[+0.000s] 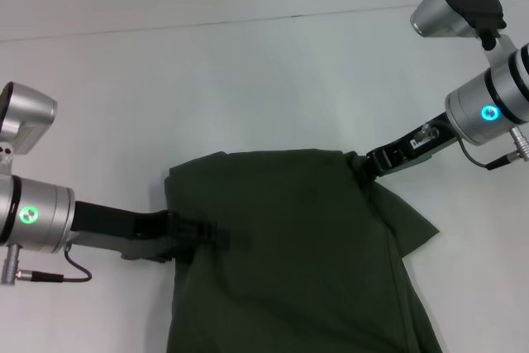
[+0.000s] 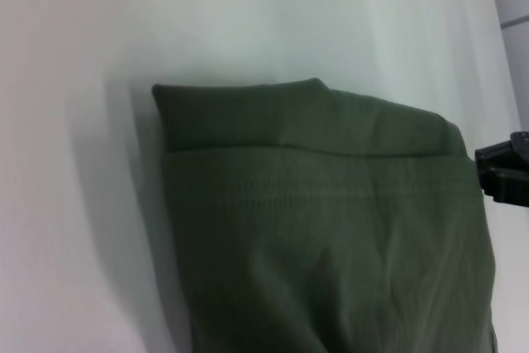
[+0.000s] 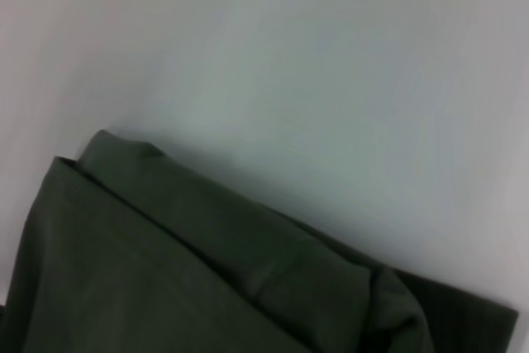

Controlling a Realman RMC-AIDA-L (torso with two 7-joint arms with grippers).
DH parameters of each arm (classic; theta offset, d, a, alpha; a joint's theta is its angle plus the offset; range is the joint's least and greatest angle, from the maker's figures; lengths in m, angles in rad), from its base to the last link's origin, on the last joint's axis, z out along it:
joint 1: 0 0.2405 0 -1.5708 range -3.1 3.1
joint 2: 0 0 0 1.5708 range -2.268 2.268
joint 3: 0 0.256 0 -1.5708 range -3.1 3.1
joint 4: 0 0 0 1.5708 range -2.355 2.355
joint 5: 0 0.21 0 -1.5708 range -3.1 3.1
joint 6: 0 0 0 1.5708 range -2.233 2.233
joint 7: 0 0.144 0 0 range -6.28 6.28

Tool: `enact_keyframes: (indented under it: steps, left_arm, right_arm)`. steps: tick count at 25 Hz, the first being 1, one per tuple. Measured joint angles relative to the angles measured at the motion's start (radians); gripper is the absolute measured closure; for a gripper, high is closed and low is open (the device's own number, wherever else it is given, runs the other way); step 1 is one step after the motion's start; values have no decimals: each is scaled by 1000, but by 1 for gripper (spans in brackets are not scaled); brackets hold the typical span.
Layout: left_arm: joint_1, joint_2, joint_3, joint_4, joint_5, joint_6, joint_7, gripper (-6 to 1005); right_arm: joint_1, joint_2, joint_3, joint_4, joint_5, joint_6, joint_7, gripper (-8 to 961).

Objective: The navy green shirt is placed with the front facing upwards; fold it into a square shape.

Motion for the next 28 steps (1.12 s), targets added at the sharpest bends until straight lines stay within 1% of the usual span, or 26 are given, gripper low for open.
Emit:
enact_keyframes:
  steps: [4,6,11,17,23,26,28]
  left_arm:
    - [4,6,10,0,12,-18,-28,157]
    - [5,9,13,2,36,-26,-43,178]
    - [18,11,-9,21,47,-18,-46,268]
    - [34,7,-10,58,47,15,-50,377]
    - [49,5,-11,87,49,34,-72,618]
    - [59,6,-18,93,33,46,-57,645]
    - [65,8,-43,94,7,67,-17,663]
  right_arm:
    - [-2,0,2,-2,1,-4,0,906]
    - [-2,0,3,-2,1,-4,0,906]
    - [-2,-2,6,-2,1,-6,-2,906]
    - [-2,-6,7,-2,5,-9,0,907]
    - [-4,-8,7,-2,14,-10,-1,907]
    - [-5,-10,8,-2,20,-12,-2,907]
    - [-5,-10,8,-2,20,-13,-2,907]
